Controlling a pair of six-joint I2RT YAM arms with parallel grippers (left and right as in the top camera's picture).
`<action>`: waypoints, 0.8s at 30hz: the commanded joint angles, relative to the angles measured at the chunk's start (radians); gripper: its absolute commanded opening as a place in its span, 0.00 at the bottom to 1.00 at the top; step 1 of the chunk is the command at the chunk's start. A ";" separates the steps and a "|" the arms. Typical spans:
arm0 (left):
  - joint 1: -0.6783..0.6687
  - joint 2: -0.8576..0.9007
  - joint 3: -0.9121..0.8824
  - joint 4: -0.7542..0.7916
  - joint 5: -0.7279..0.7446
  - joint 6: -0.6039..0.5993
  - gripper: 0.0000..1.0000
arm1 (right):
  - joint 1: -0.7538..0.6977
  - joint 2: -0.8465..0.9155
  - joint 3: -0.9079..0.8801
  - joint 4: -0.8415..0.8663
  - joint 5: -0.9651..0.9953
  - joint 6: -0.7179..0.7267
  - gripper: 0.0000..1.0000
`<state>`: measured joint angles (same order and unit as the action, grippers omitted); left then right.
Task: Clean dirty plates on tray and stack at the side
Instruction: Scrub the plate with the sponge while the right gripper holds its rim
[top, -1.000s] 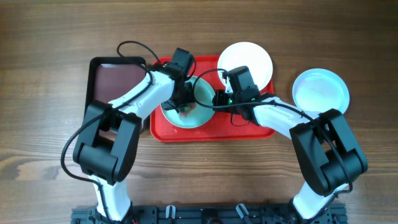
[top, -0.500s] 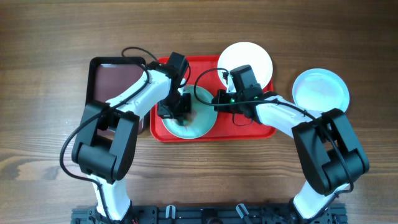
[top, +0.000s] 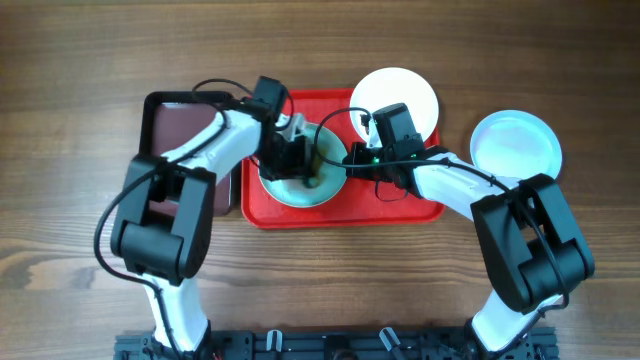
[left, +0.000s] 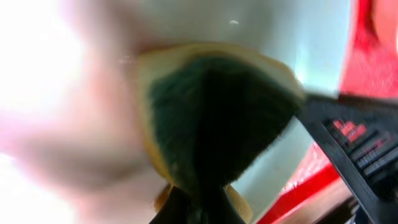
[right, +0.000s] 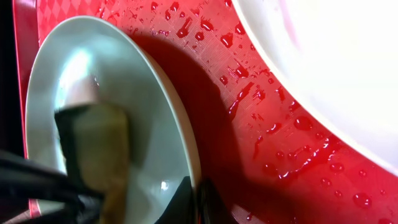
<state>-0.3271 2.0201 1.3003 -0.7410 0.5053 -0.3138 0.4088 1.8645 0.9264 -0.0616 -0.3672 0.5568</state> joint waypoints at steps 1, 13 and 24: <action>0.050 0.003 0.062 -0.040 -0.309 -0.150 0.04 | 0.002 0.023 0.009 -0.004 -0.023 0.019 0.04; 0.026 -0.023 0.069 -0.319 -0.323 0.007 0.04 | 0.002 0.024 0.009 -0.001 -0.019 0.022 0.04; -0.092 -0.023 0.060 -0.132 -0.097 0.003 0.04 | 0.002 0.023 0.009 -0.003 -0.024 0.020 0.04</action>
<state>-0.3965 2.0045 1.3670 -0.9302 0.4202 -0.2245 0.4141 1.8645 0.9264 -0.0647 -0.3920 0.5716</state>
